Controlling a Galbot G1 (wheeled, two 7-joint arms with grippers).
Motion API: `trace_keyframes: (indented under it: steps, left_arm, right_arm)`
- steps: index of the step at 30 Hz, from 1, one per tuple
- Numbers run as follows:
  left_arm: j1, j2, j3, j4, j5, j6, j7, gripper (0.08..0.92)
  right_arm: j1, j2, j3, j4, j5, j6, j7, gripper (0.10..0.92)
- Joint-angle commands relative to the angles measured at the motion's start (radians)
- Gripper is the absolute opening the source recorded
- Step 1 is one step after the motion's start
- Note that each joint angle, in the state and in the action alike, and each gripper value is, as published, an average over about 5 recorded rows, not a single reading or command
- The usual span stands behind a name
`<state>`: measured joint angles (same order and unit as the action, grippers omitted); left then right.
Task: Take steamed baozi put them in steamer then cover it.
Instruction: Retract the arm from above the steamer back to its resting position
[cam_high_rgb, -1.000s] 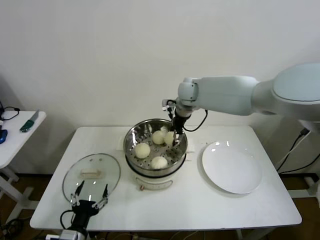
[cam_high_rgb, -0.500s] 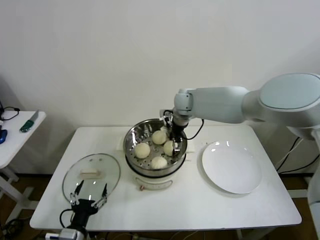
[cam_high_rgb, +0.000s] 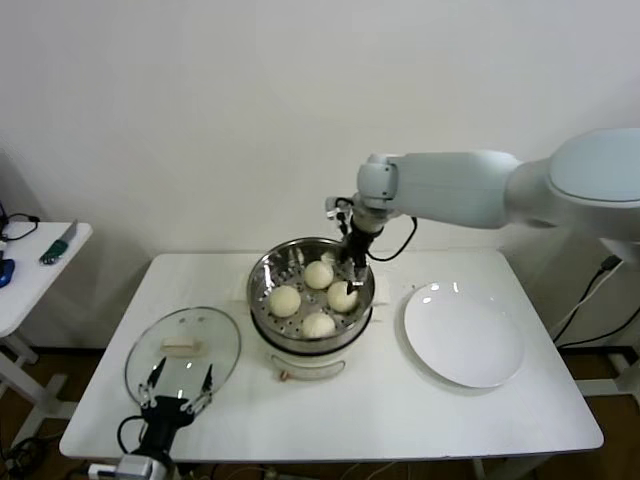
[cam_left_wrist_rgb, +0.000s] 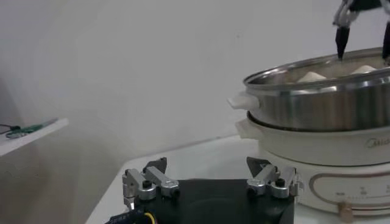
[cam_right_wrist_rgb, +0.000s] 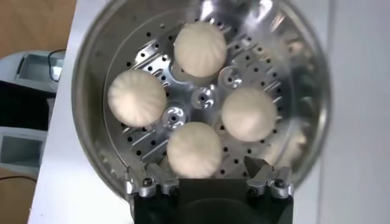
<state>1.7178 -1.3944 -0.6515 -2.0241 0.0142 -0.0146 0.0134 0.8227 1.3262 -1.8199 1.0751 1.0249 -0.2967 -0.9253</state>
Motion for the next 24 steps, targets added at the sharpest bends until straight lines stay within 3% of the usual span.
trace_keyframes:
  steps: [1,6,12,24]
  left_arm:
    - [-0.005,0.007,-0.008,0.0,0.0,-0.004,-0.008,0.823]
    - [-0.014,0.016,-0.011,0.012,0.013,-0.012,-0.022,0.823]
    - [-0.017,0.008,-0.007,0.012,0.032,-0.018,-0.024,0.823]
    - [-0.035,-0.008,-0.002,-0.018,0.151,0.014,-0.028,0.823]
  right_arm:
    - [0.017,-0.315,0.186,0.172,-0.042,0.165,0.274,0.823]
    - [-0.154,-0.514,0.372,0.296,-0.084,0.267,0.506,0.823]
    - [-0.541,-0.689,0.791,0.38,-0.141,0.355,0.657,0.823]
    - [-1.259,-0.77,1.523,0.525,-0.255,0.432,0.816,0.823]
